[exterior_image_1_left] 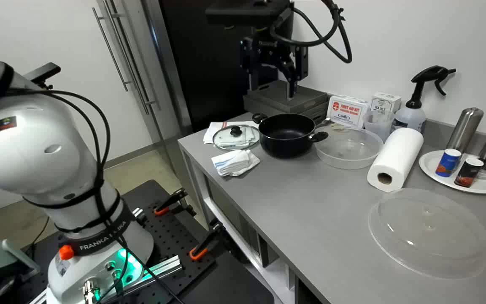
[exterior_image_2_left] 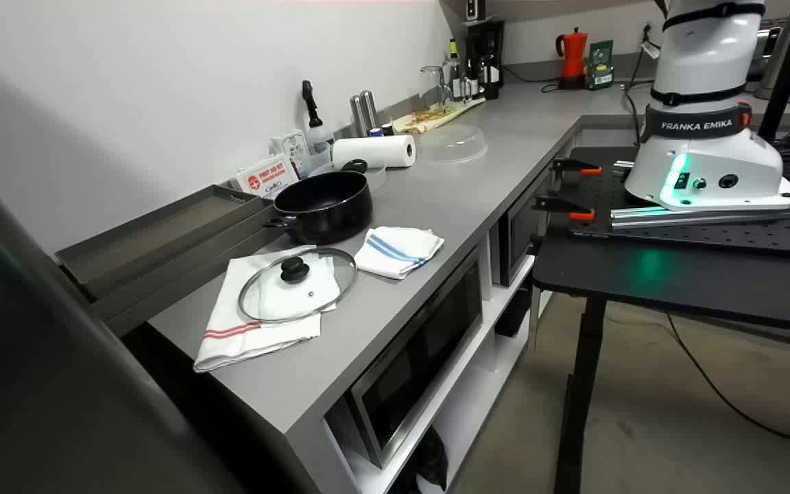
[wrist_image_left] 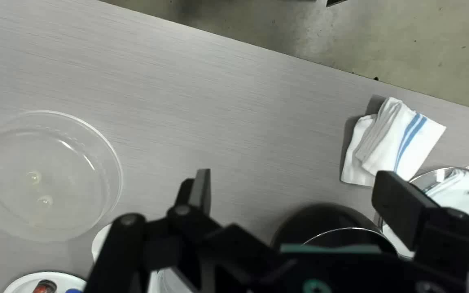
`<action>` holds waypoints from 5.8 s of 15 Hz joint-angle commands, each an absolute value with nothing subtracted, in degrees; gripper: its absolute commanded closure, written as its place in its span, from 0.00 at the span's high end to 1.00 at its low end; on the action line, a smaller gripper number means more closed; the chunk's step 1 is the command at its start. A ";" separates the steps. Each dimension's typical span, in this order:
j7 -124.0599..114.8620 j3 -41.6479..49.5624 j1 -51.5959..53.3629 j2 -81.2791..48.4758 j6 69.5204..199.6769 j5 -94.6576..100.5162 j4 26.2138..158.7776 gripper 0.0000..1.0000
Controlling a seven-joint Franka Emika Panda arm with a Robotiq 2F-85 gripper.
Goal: Put the lid on the pot
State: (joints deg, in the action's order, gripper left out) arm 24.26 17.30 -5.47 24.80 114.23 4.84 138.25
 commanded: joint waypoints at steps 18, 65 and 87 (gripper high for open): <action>19.12 8.46 -2.79 20.17 124.50 5.37 143.37 1.00; 7.87 -8.11 20.97 -53.04 134.64 25.92 83.74 1.00; 15.13 -10.29 18.24 -62.56 135.20 14.80 69.54 1.00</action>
State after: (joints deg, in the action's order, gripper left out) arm 13.71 -10.13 18.86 -61.07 134.82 16.82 71.81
